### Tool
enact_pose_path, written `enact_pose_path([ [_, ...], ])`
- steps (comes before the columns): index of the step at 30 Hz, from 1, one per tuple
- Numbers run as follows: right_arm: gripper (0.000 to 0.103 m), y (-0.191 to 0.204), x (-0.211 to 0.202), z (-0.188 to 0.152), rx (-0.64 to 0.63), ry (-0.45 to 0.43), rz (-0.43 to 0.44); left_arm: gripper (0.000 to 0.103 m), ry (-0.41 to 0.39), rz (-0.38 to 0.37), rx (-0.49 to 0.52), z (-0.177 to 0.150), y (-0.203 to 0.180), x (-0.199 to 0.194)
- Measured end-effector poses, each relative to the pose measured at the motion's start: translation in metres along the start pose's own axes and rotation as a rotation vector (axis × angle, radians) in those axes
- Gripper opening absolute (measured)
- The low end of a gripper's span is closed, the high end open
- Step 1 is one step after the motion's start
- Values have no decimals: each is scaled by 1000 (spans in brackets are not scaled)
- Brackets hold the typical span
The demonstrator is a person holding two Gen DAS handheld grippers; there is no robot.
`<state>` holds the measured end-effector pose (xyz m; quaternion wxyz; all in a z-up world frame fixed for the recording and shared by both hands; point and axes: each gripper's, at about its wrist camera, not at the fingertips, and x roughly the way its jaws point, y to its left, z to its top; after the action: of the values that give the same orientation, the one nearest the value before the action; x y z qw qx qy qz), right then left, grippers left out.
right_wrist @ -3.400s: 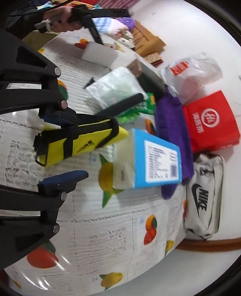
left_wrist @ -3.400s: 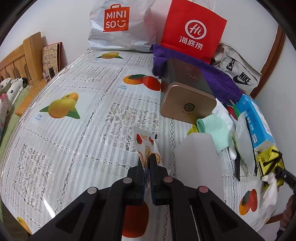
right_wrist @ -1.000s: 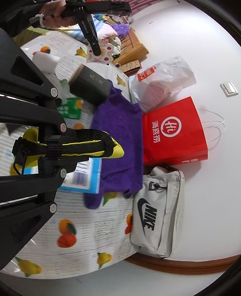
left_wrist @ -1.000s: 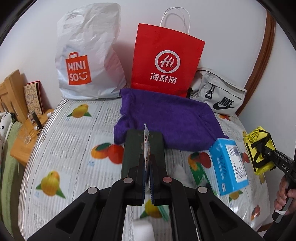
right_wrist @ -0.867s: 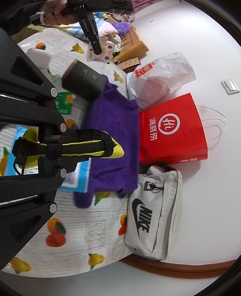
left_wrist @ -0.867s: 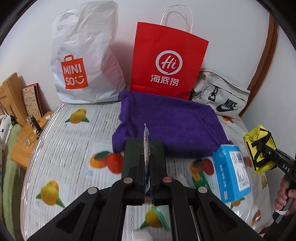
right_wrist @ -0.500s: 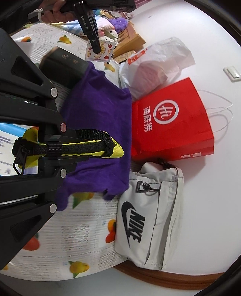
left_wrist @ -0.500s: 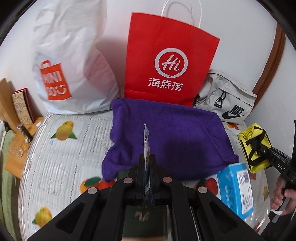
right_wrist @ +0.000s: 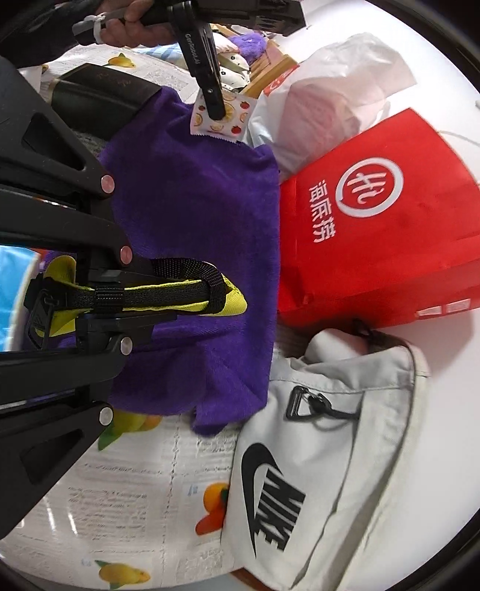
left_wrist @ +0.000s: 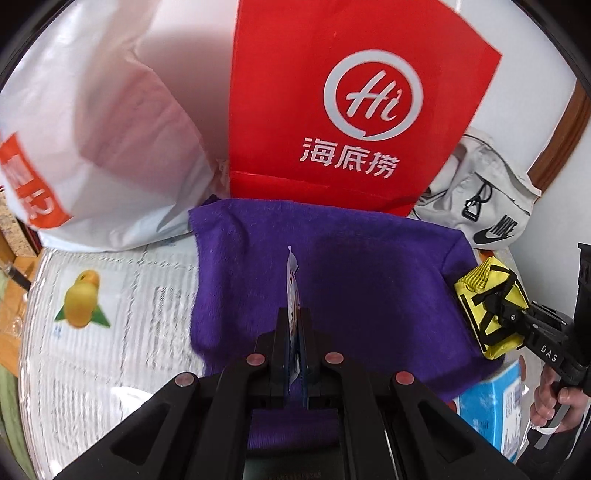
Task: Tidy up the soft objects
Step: 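Carry the packet and yellow pouch over the purple towel with both grippers, then open left gripper to drop packet on towel while right gripper releases yellow pouch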
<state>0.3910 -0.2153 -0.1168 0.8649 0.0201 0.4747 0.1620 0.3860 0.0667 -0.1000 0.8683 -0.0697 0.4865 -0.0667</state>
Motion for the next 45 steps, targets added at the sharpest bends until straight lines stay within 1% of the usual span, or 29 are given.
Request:
enact_pose_path([
  [5,9,-5,16,5,19,42,26,5,32,-16,-13,14,0,21],
  [11,12,-8,31,6,26,85,17,5,61,-40,-6,24,-8,41],
  [15,13,-11,37,6,31,111,20,5,85,-52,6,26,-11,52],
  [18,14,-13,39,7,21,117,-4,5,105,-47,1,29,-9,61],
  [19,19,-12,39,8,18,116,-6,5,114,-44,1,29,-9,63],
  [21,29,-12,36,8,11,104,-24,10,120,-38,-3,29,-7,65],
  [22,40,-12,34,7,1,100,-36,21,132,-28,-5,28,-6,67],
  [23,48,-11,32,7,-7,92,-46,32,135,-16,-7,27,-4,67],
  [24,50,-11,27,7,-13,75,-53,35,131,-3,-10,27,-2,65],
  [27,53,-14,18,8,-13,64,-58,37,118,-9,-8,24,1,58],
  [28,54,-14,15,8,-15,59,-66,42,118,-8,-6,23,3,54],
  [29,55,-13,12,9,-16,54,-74,48,110,3,-2,23,4,47],
  [31,58,-13,3,7,-16,43,-85,55,88,27,10,20,3,35],
  [33,59,-10,-7,4,-20,28,-100,55,70,40,11,17,9,19],
  [34,63,-8,-14,1,-23,20,-113,56,63,46,10,15,10,13],
  [35,69,-5,-20,-1,-27,14,-124,56,55,59,4,11,11,3],
  [38,79,7,-40,-11,-39,-18,-151,56,29,79,-6,3,9,-18],
  [41,82,16,-59,-24,-29,-18,-131,56,-12,91,-2,-11,8,-42],
  [43,83,21,-74,-36,-12,-24,-117,56,-38,106,15,-27,3,-60],
  [45,85,25,-88,-49,-1,-27,-109,56,-54,103,12,-41,0,-71],
])
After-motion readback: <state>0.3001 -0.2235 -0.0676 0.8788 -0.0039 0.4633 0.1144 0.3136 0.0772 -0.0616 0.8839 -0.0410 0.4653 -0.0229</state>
